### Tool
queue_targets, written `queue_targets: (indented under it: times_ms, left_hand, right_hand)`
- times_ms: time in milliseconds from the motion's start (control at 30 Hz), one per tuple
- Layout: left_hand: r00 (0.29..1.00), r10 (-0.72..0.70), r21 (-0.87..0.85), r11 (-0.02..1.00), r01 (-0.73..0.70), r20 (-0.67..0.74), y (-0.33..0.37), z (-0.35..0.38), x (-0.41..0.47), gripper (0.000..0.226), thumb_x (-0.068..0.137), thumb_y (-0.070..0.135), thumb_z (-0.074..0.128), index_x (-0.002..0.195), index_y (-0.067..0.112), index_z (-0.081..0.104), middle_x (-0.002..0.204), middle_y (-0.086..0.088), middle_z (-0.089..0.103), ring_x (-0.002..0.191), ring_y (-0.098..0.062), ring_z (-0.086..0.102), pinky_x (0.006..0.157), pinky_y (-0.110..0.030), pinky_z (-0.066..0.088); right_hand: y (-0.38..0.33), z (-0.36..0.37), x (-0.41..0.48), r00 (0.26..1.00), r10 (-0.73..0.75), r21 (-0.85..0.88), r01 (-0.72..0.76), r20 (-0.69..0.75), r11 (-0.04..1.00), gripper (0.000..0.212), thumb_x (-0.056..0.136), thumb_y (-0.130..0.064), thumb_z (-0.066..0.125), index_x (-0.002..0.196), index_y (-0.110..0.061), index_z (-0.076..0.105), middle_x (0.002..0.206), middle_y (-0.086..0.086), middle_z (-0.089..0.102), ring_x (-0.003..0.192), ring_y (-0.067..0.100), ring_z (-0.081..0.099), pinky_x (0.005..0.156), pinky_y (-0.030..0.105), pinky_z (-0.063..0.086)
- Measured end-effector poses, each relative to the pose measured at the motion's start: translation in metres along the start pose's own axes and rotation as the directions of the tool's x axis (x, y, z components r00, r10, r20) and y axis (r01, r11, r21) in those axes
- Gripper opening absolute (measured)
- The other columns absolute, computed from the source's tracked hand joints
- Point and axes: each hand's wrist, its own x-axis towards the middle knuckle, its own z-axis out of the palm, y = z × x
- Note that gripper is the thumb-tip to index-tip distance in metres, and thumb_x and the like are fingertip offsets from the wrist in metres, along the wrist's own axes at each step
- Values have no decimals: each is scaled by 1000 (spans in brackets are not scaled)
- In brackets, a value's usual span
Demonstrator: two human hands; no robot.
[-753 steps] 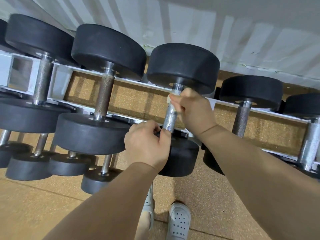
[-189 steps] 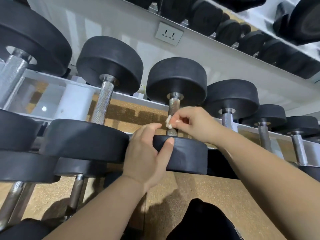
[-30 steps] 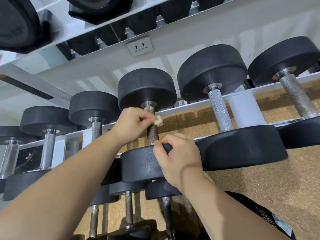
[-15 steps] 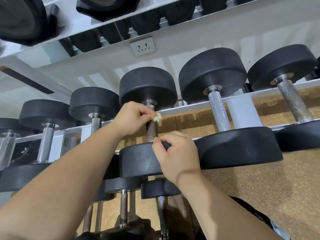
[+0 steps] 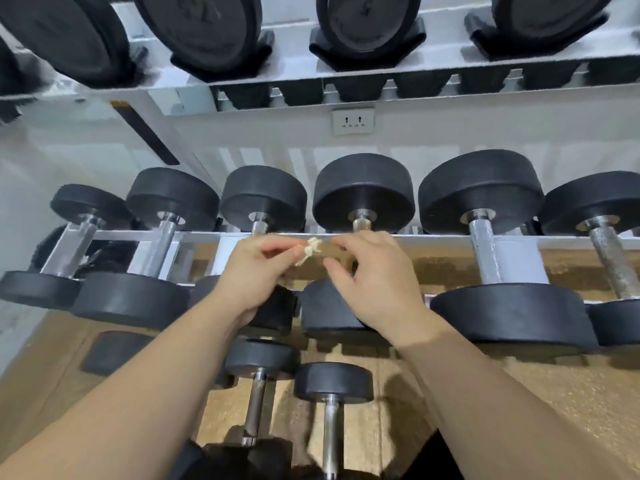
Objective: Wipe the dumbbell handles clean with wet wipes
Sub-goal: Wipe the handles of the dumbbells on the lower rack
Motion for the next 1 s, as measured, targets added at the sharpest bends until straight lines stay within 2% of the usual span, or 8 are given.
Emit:
queue_targets:
  times_ms: [100, 200, 433, 533, 667, 800, 900, 1000]
  left_hand:
    - [996, -64, -276, 960, 43, -67, 1, -22, -7, 8, 88, 1, 73, 89, 6, 68, 85, -16, 74, 74, -22, 69, 69, -33, 57]
    - [993, -76, -387, 921, 35, -92, -1, -49, -4, 25, 89, 0, 71, 84, 14, 51, 83, -18, 72, 76, -29, 66, 73, -39, 54]
    - [955, -176, -225, 967, 122, -237, 0, -93, 4, 25, 84, -10, 70, 86, 12, 58, 59, -5, 63, 59, -21, 61, 67, -32, 54]
    - [936, -250, -221, 955, 197, -249, 6, -104, 7, 24, 82, -9, 67, 91, 13, 64, 61, -5, 64, 56, -16, 59, 67, -28, 52]
    - [910, -329, -94, 944, 315, -251, 10, -121, 1, 25, 78, 14, 69, 101, 23, 67, 73, -4, 72, 68, -15, 64, 74, -30, 52]
    - [796, -469, 110, 832, 543, -384, 6, -140, -4, 6, 88, 29, 67, 88, 25, 62, 83, 5, 64, 80, -20, 59, 74, -30, 48]
    - [850, -390, 295, 816, 497, -355, 3, -137, 4, 22, 94, 32, 60, 112, 21, 66, 108, -2, 64, 99, -24, 62, 89, -35, 50]
    - [896, -328, 367, 827, 425, -300, -11, -117, 19, 30, 96, 32, 59, 122, 17, 64, 120, -7, 63, 109, -30, 60, 95, -44, 49]
  right_hand:
    - [-41, 18, 25, 981, -60, 242, 13, 186, 970, 37, 95, -41, 64, 129, -28, 66, 123, -10, 67, 115, 4, 57, 97, 17, 43]
    - [-66, 34, 43, 950, 15, 552, -195, 313, 811, 28, 91, -25, 72, 119, -22, 73, 109, -13, 72, 97, -7, 64, 78, 4, 44]
    - [-92, 71, 77, 919, 200, 615, -377, 339, 693, 14, 86, -10, 75, 94, -22, 75, 90, -4, 75, 85, 14, 70, 78, 28, 57]
    - [-104, 78, 87, 816, 372, 582, -577, 443, 573, 8, 89, -20, 73, 95, -15, 73, 79, -1, 69, 72, 13, 62, 68, 27, 53]
    - [-120, 74, 97, 644, 531, 499, -764, 551, 409, 24, 96, -28, 64, 99, -5, 68, 80, 4, 64, 73, 16, 54, 68, 32, 44]
    - [-122, 63, 109, 611, 661, 403, -789, 435, 464, 18, 89, -19, 72, 77, -13, 60, 64, 0, 56, 64, 18, 52, 59, 32, 44]
    - [-110, 63, 120, 659, 625, 267, -747, 419, 609, 12, 85, -14, 73, 76, -9, 67, 66, 5, 64, 60, 20, 59, 63, 41, 53]
    - [-92, 76, 134, 734, 492, 174, -623, 469, 763, 13, 88, -13, 68, 81, -3, 73, 79, 0, 67, 66, 11, 58, 67, 25, 48]
